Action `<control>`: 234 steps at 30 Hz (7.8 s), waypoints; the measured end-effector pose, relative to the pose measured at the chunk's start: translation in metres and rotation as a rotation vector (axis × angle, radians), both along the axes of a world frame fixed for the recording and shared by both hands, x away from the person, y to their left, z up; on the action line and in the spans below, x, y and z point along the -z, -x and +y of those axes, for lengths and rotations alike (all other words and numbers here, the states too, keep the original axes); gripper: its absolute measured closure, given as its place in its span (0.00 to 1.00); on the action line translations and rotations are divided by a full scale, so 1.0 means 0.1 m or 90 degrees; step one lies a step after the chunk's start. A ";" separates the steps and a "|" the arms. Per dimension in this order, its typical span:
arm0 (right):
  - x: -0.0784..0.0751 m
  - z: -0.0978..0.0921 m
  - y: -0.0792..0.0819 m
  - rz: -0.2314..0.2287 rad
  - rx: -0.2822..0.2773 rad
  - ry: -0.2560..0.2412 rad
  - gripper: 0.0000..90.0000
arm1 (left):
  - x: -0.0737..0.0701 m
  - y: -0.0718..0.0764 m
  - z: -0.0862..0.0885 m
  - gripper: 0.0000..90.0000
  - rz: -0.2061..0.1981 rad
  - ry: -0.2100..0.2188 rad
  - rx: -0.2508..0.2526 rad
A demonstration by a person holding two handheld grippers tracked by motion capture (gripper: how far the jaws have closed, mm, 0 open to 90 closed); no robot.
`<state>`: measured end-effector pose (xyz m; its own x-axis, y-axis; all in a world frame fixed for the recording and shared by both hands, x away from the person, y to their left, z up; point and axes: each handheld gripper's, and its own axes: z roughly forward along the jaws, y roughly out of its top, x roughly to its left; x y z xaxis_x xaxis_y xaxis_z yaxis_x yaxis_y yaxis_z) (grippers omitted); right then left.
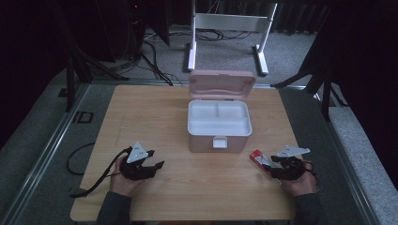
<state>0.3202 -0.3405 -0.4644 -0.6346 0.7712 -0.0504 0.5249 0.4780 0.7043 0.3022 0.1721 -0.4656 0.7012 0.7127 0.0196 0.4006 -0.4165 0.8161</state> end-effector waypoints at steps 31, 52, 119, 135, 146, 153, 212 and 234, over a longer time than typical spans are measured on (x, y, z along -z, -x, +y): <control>-0.74 0.53 -0.77 -0.037 -0.029 -0.119 0.58 | -0.18 -0.73 -1.02 0.48 0.000 -0.010 0.086; -0.82 0.30 -0.65 -0.066 -0.044 -0.153 0.52 | -0.30 -0.54 -0.94 0.42 -0.026 -0.022 0.093; -1.33 1.48 -1.60 0.088 -0.429 0.296 0.70 | 0.00 0.05 0.25 0.41 0.012 0.000 -0.016; -1.23 1.72 -1.64 0.127 -0.446 0.379 0.80 | -0.02 0.07 0.27 0.41 0.008 0.001 -0.017; -1.20 1.74 -1.66 0.146 -0.444 0.395 0.81 | -0.02 0.07 0.27 0.41 0.007 0.000 -0.016; -1.17 1.81 -1.68 0.154 -0.456 0.412 0.87 | -0.01 0.07 0.27 0.41 0.009 -0.003 -0.016; -1.64 1.41 -1.47 0.101 -0.458 0.370 1.00 | -0.01 0.09 0.31 0.41 0.006 0.000 -0.023; -1.60 0.21 -1.24 0.168 -0.332 0.349 1.00 | 0.00 0.09 0.31 0.41 0.008 -0.001 -0.023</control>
